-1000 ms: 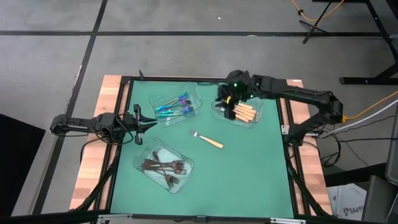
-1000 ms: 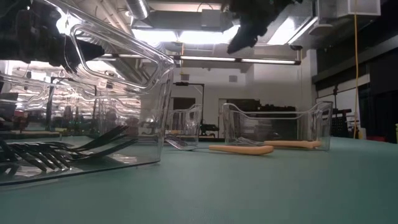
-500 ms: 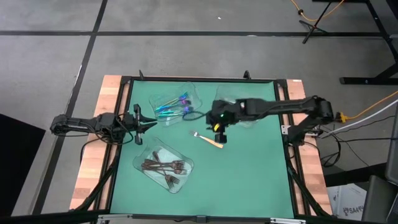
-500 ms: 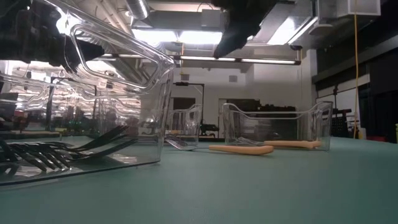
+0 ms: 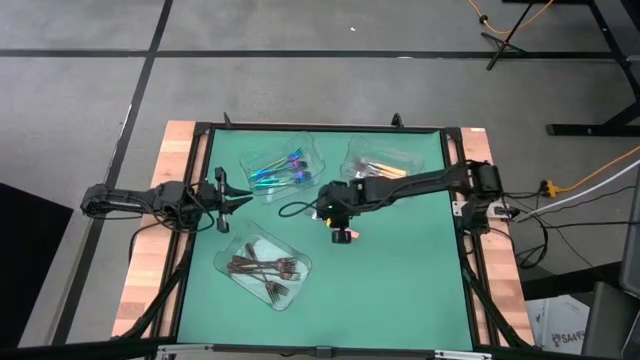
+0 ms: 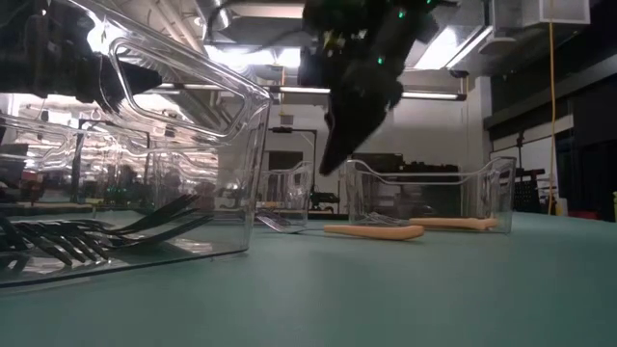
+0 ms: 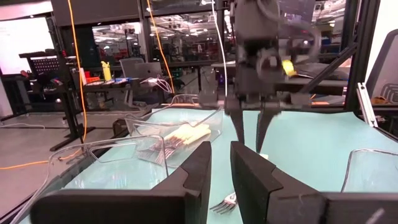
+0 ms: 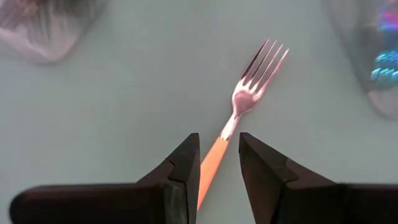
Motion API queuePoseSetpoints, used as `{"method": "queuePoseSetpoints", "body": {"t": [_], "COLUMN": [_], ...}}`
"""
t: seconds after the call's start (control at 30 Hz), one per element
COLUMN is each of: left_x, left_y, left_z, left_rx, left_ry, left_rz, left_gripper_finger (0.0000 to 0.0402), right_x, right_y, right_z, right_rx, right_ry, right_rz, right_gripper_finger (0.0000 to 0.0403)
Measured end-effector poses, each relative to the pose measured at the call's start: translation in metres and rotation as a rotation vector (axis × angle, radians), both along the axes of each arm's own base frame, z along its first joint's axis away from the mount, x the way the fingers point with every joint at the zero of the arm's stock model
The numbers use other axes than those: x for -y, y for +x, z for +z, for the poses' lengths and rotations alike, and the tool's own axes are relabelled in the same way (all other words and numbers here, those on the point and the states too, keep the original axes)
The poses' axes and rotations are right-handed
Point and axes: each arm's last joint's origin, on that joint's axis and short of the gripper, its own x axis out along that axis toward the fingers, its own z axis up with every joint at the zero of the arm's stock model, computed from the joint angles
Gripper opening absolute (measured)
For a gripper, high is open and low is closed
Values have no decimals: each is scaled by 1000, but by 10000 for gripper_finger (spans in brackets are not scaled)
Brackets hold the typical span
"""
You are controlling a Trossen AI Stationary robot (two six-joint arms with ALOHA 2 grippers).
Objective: Sort silverware by color (type)
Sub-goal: Put the yellow fork into the top right transparent bin
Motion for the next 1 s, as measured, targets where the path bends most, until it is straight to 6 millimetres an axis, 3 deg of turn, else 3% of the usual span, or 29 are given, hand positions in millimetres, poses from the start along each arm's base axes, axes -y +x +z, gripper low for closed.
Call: {"method": "queuePoseSetpoints", "body": {"t": [0.23,0.6,1.0], "left_x": [0,0,0], "left_y": [0,0,0], "left_z": [0,0,0], "left_rx": [0,0,0], "left_ry": [0,0,0], "left_rz": [0,0,0], "left_gripper_finger": [53,53,53], "right_x": [0,1,1], "right_y": [8,15,17], "right_z": [-32,-65,-73], "right_rx": [-84,-148,-161], "right_ry": [-1,-57,-24], "right_rz": [-3,-29,-14], "right_gripper_finger": [99,99,99]}}
